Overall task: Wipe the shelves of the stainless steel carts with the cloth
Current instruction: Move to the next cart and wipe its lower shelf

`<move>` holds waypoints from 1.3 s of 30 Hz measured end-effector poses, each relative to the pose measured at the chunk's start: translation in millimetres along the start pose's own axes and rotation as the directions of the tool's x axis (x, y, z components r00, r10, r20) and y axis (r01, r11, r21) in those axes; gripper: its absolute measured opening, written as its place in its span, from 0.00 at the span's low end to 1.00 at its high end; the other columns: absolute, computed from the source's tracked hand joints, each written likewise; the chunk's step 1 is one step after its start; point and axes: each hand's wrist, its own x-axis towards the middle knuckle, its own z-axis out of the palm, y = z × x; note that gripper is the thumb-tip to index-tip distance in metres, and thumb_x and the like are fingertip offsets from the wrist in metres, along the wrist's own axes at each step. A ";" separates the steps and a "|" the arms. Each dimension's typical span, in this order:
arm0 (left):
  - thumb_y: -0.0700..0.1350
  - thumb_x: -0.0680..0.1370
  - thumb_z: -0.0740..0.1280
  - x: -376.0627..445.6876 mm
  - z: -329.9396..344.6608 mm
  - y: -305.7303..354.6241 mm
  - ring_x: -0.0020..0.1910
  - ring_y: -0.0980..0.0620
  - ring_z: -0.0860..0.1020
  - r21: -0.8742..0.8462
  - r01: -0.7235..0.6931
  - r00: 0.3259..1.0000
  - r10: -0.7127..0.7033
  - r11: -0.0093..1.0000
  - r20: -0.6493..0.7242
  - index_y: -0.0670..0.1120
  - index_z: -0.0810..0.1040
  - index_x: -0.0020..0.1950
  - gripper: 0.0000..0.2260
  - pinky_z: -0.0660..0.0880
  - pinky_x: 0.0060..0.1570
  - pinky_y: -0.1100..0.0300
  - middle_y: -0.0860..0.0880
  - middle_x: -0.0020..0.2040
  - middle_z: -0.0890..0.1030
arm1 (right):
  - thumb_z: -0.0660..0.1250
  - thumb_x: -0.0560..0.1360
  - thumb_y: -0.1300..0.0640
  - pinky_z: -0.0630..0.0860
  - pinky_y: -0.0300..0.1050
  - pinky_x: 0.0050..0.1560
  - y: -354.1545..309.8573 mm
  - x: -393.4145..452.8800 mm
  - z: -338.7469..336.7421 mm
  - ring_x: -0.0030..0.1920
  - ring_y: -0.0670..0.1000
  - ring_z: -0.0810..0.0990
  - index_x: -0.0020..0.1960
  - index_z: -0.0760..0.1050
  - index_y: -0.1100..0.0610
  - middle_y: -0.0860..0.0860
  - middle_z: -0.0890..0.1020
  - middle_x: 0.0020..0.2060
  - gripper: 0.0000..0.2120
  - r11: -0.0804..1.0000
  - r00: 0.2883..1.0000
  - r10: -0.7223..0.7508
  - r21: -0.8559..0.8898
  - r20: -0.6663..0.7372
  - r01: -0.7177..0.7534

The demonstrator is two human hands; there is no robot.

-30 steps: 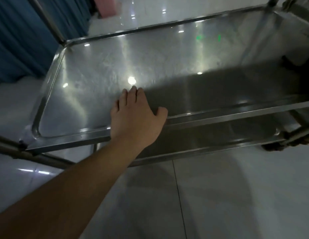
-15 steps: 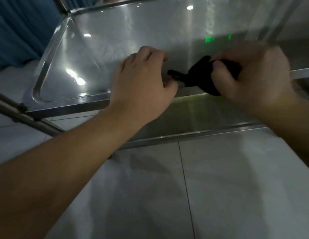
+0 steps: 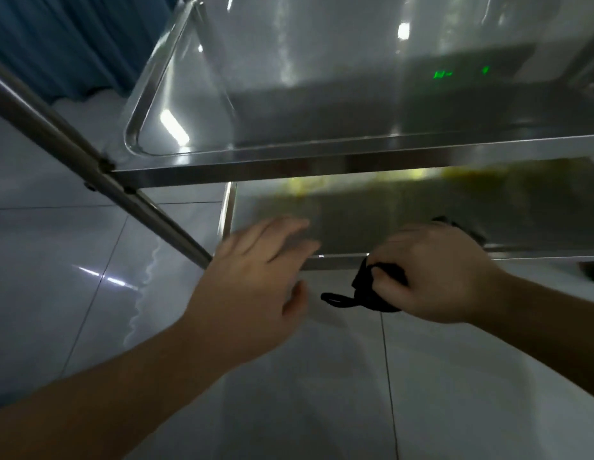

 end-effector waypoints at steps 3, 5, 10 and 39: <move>0.51 0.77 0.67 -20.9 22.7 -29.5 0.67 0.48 0.76 -0.099 0.227 0.948 -0.197 0.969 0.252 0.49 0.81 0.68 0.20 0.77 0.66 0.44 0.50 0.68 0.78 | 0.46 0.77 0.37 0.77 0.47 0.41 -0.7 22.0 31.8 0.38 0.44 0.75 0.45 0.80 0.47 0.43 0.80 0.37 0.26 1.000 0.998 -0.005 -0.011 0.059 0.006; 0.51 0.79 0.67 -32.0 37.8 -52.1 0.65 0.49 0.77 -0.136 0.351 0.883 -0.279 0.926 0.376 0.49 0.81 0.68 0.18 0.77 0.66 0.47 0.52 0.66 0.78 | 0.47 0.76 0.37 0.73 0.45 0.34 -6.0 37.9 51.9 0.33 0.44 0.74 0.40 0.77 0.48 0.45 0.78 0.33 0.25 0.999 0.999 0.005 0.037 0.037 -0.006; 0.51 0.81 0.69 -65.2 70.7 -103.3 0.67 0.50 0.76 -0.034 0.395 0.777 -0.314 0.918 0.546 0.52 0.79 0.70 0.17 0.73 0.67 0.57 0.53 0.70 0.76 | 0.45 0.73 0.34 0.70 0.46 0.29 -29.2 91.2 88.2 0.29 0.50 0.76 0.36 0.75 0.51 0.49 0.77 0.29 0.28 0.976 0.991 0.137 0.168 0.005 -0.136; 0.48 0.68 0.71 -34.2 102.2 -162.4 0.40 0.47 0.80 -0.920 0.354 0.549 -0.834 0.169 0.058 0.53 0.78 0.35 0.03 0.78 0.47 0.51 0.50 0.33 0.79 | 0.52 0.81 0.40 0.64 0.60 0.78 -4.3 133.8 189.3 0.82 0.54 0.61 0.80 0.67 0.45 0.45 0.66 0.81 0.29 0.902 0.903 0.430 0.046 -0.013 -0.429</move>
